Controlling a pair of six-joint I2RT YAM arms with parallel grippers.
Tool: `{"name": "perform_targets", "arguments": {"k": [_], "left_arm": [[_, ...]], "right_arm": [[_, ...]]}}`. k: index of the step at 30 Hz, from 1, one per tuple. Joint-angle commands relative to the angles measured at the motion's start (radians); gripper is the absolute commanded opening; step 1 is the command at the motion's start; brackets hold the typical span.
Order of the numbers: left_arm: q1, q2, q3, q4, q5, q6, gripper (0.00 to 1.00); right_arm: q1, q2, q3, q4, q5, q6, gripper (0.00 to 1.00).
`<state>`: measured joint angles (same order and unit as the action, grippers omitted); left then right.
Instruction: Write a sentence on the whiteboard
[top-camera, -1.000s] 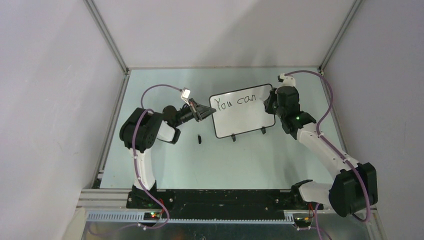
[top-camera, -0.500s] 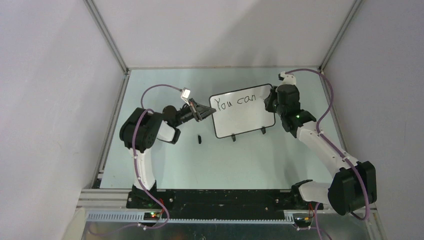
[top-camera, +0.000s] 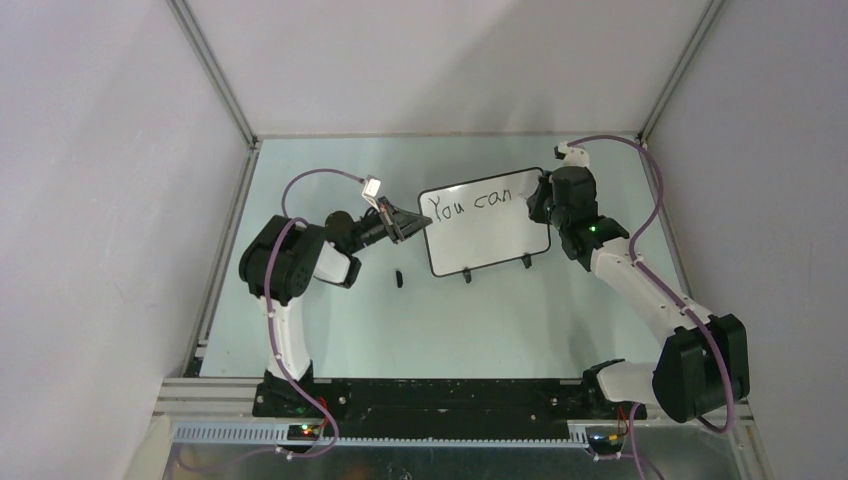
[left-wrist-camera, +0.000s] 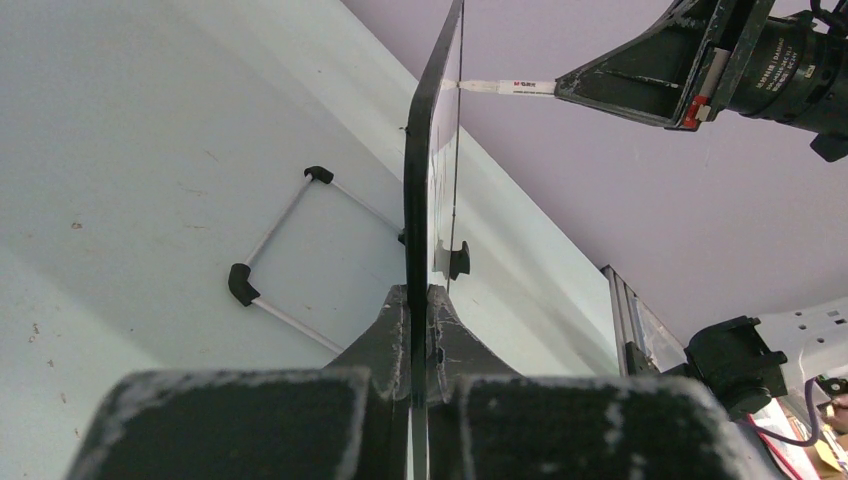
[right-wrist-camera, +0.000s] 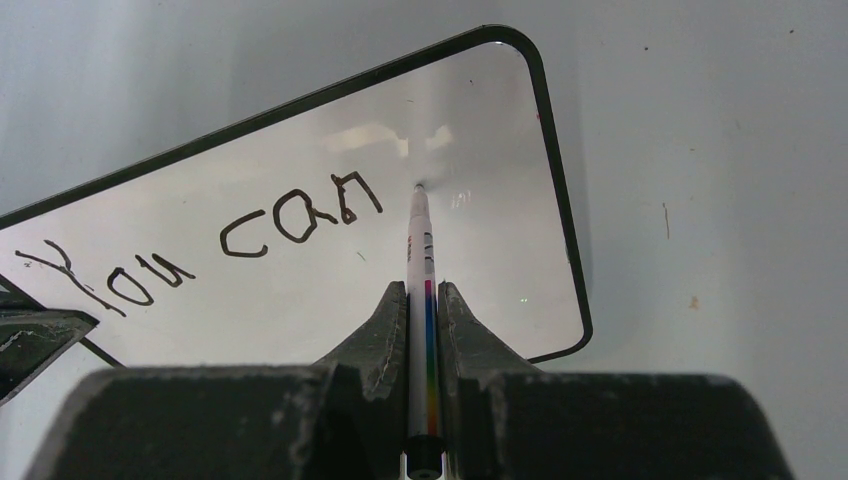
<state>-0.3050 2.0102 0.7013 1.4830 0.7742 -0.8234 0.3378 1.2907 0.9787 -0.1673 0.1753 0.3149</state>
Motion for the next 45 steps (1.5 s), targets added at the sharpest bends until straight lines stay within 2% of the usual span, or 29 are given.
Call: {"name": "perform_targets", "arguments": {"k": [1, 20, 31, 34, 38, 45], "left_arm": [[0.004, -0.011, 0.017, 0.049, 0.031, 0.015, 0.00], [0.009, -0.019, 0.010, 0.049, 0.030, 0.012, 0.00], [0.010, -0.019, 0.012, 0.049, 0.032, 0.011, 0.00], [0.010, -0.018, 0.012, 0.049, 0.030, 0.010, 0.00], [0.010, -0.018, 0.013, 0.049, 0.032, 0.009, 0.00], [0.012, -0.027, 0.009, 0.049, 0.033, 0.010, 0.00]], "right_arm": [[-0.008, 0.008, 0.041, 0.005, 0.015, 0.009, 0.00], [0.000, -0.012, 0.041, -0.062, -0.008, 0.013, 0.00], [0.036, -0.191, -0.003, -0.040, -0.034, 0.005, 0.00], [0.055, -0.198, -0.015, -0.032, -0.052, 0.006, 0.00], [0.152, -0.153, -0.024, -0.017, -0.056, -0.010, 0.00], [0.369, -0.092, -0.054, 0.063, 0.061, -0.100, 0.00]]}}
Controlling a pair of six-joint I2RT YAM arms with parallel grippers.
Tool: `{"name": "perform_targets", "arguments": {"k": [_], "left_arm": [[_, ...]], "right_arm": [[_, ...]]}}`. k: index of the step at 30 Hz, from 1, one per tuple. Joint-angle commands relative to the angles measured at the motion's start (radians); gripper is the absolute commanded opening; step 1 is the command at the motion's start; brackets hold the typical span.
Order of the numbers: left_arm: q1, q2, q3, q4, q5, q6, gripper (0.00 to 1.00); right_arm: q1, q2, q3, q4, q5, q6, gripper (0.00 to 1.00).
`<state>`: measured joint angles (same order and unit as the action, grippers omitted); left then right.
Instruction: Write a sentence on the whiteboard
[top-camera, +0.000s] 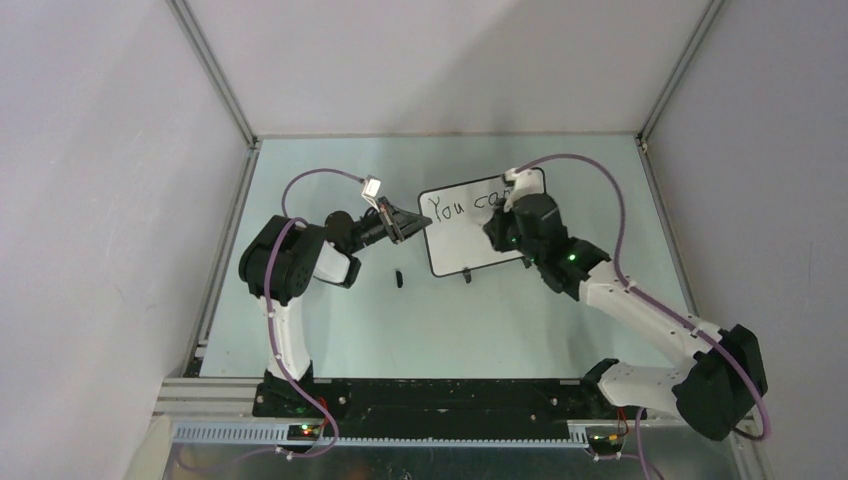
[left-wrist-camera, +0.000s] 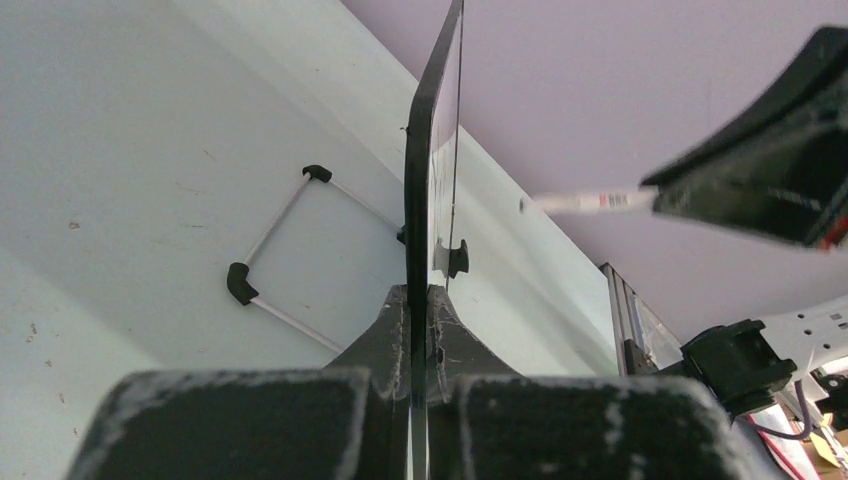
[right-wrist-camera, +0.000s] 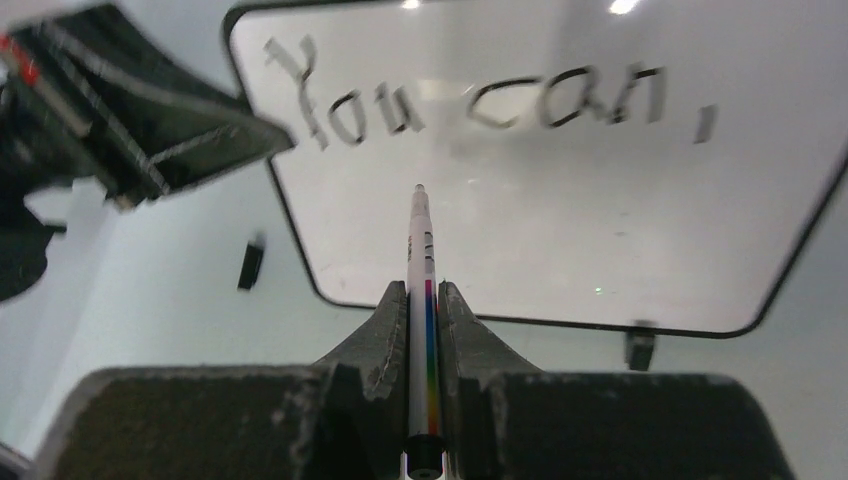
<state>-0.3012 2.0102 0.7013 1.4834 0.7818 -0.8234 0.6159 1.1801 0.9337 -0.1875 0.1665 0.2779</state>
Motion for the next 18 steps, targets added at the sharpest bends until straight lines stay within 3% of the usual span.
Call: {"name": "perform_targets", "arguments": {"k": [1, 8, 18], "left_arm": [[0.008, -0.026, 0.009, 0.050, 0.025, 0.009, 0.00], [0.010, -0.021, 0.012, 0.049, 0.027, 0.006, 0.00], [0.011, -0.009, 0.019, 0.049, 0.029, -0.002, 0.00]], "right_arm": [[0.131, 0.033, -0.011, 0.087, 0.098, -0.078, 0.00], [0.296, 0.091, -0.045, 0.171, 0.190, -0.138, 0.00], [0.363, 0.176, -0.047, 0.241, 0.282, -0.160, 0.00]]}}
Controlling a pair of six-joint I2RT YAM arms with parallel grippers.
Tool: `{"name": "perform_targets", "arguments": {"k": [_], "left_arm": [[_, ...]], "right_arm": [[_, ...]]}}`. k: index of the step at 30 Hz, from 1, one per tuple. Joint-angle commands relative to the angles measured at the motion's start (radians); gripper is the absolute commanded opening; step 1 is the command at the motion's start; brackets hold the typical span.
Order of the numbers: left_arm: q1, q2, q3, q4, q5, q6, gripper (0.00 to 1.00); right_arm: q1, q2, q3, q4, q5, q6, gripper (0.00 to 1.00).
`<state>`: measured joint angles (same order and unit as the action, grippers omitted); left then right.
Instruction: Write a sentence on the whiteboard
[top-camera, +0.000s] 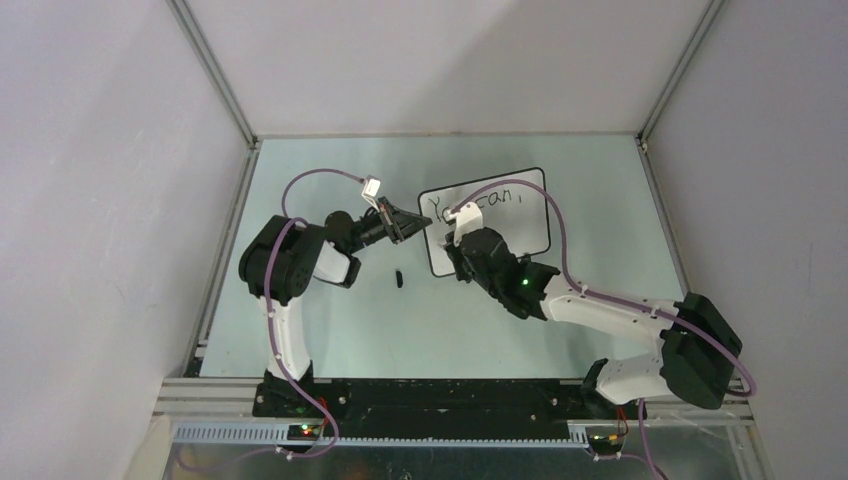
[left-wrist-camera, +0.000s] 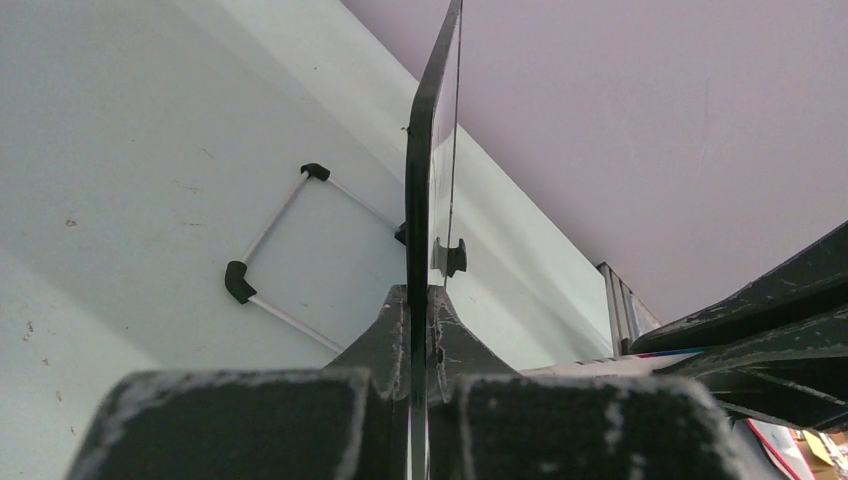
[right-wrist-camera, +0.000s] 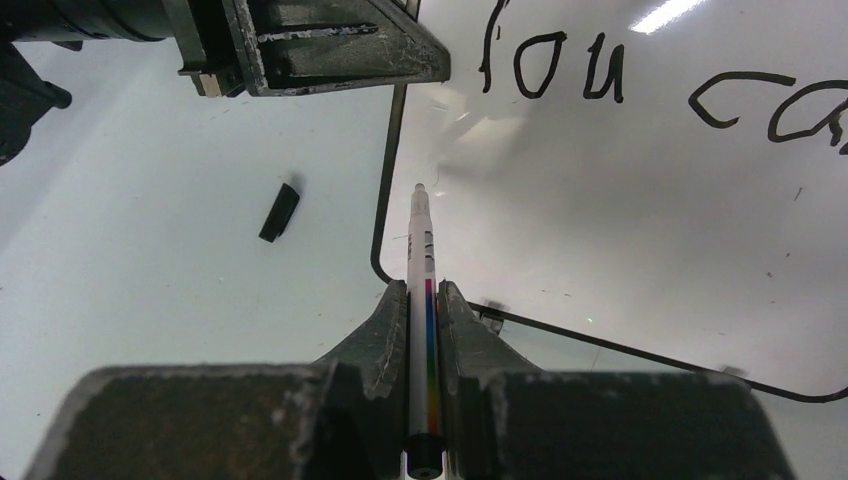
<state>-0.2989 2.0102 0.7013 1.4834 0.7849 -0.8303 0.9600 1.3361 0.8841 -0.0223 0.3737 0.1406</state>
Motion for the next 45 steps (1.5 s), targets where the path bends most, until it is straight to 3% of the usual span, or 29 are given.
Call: {"name": "perform_targets", "arguments": {"k": [1, 45], "left_arm": [[0.008, -0.008, 0.021, 0.049, 0.026, 0.004, 0.00], [0.009, -0.007, 0.023, 0.049, 0.028, 0.000, 0.00]], "right_arm": [[0.021, 0.023, 0.003, 0.080, 0.086, -0.023, 0.00], [-0.013, 0.053, -0.004, 0.092, 0.077, 0.010, 0.00]]}}
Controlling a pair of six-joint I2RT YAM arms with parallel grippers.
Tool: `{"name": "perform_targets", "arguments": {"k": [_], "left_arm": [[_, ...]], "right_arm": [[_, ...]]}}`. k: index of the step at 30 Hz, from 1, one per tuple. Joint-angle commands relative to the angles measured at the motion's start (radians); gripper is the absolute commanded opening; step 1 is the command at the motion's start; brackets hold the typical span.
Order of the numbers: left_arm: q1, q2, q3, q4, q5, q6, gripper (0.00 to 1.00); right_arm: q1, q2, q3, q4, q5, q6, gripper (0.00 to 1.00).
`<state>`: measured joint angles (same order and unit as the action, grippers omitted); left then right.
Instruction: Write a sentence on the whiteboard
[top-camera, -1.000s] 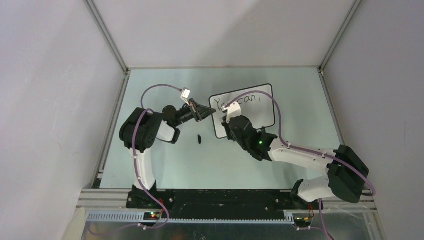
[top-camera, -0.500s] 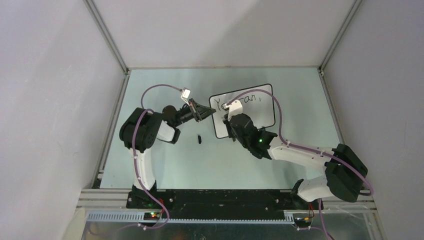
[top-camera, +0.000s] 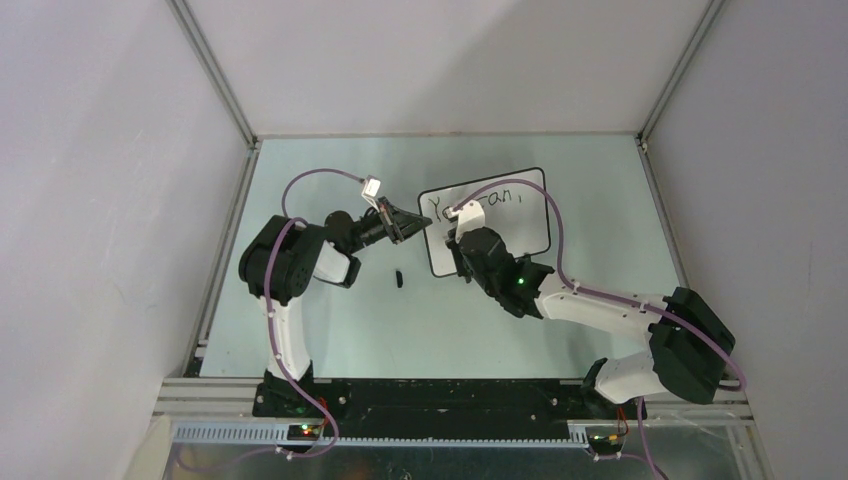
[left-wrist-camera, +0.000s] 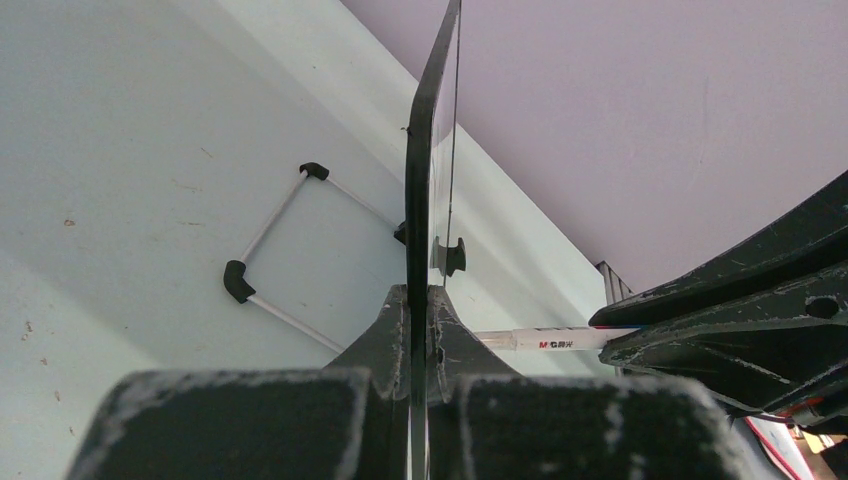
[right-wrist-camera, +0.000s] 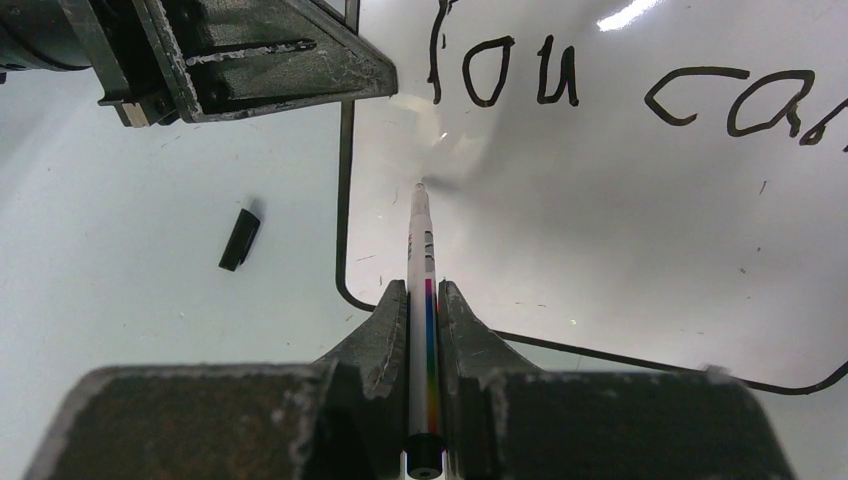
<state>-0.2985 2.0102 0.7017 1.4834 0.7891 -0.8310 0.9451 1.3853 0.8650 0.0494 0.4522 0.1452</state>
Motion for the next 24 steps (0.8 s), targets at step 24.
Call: {"name": "perform_targets", "arguments": {"k": [24], "left_arm": [[0.009, -0.007, 0.021, 0.049, 0.026, 0.003, 0.00]], "right_arm": [[-0.014, 0.037, 0.043, -0.045, 0.019, 0.025, 0.00]]}}
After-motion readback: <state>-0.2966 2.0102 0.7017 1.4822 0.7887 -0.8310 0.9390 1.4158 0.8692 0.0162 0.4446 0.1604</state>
